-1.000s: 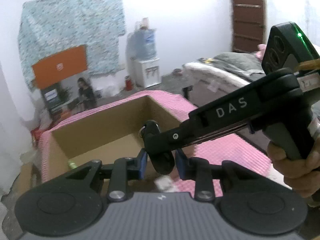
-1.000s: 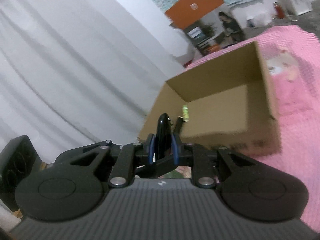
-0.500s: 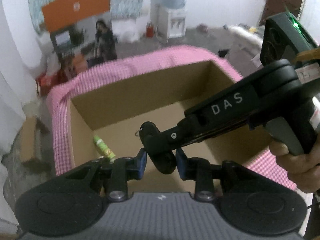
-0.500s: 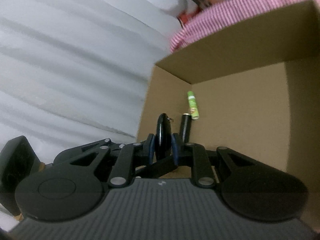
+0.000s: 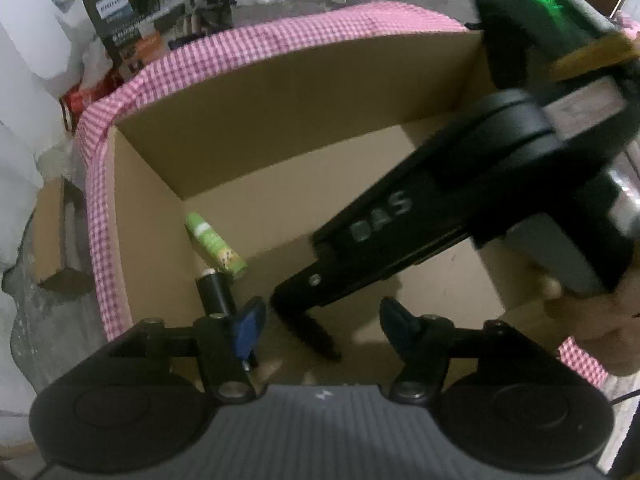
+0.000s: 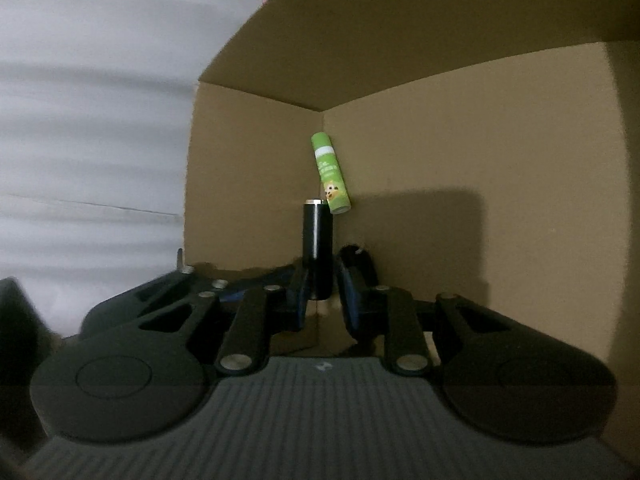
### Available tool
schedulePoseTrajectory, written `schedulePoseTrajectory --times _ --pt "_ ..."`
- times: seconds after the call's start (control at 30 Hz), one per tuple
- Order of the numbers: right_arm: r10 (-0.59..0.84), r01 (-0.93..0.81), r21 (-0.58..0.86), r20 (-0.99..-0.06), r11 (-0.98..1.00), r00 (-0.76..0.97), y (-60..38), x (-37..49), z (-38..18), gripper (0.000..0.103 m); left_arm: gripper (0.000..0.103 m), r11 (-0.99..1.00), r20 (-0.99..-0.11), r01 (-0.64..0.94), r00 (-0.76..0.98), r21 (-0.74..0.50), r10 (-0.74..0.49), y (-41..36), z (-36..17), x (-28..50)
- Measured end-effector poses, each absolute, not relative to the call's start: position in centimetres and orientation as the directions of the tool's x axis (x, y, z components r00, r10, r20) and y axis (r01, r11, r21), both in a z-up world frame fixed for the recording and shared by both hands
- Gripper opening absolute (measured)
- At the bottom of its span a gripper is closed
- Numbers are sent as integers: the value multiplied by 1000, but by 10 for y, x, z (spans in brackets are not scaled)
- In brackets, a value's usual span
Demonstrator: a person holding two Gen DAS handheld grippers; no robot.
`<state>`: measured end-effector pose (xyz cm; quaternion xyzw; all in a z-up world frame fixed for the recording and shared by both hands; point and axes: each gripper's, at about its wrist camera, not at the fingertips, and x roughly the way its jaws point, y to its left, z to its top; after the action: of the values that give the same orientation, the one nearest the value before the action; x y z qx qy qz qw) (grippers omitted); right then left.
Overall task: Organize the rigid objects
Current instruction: 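Carry the black oval case into the box and open the right gripper, then move the right tool back toward the purple lid and open gripper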
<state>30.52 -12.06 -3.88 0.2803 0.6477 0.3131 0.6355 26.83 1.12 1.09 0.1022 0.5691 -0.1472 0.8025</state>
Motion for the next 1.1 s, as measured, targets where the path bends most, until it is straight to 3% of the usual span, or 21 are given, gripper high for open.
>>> schedulePoseTrajectory --times 0.23,0.3,0.77,0.9,1.1 --pt "775 -77 771 -631 632 34 -128 300 -16 35 74 934 -915 356 375 -6 -148 7 37 258" --pt "778 -102 771 -624 629 73 -141 295 0 43 76 934 -900 358 404 -9 -163 7 45 253" --pt "788 -331 726 -477 603 390 -243 163 108 52 86 910 -734 414 615 -11 -289 -5 114 160" --pt "757 -362 679 -469 639 456 -273 113 112 53 89 894 -683 447 646 -24 -341 -18 114 119" --pt "686 -329 619 -522 714 506 -296 56 73 55 90 860 -652 507 636 -50 -413 -43 87 69"
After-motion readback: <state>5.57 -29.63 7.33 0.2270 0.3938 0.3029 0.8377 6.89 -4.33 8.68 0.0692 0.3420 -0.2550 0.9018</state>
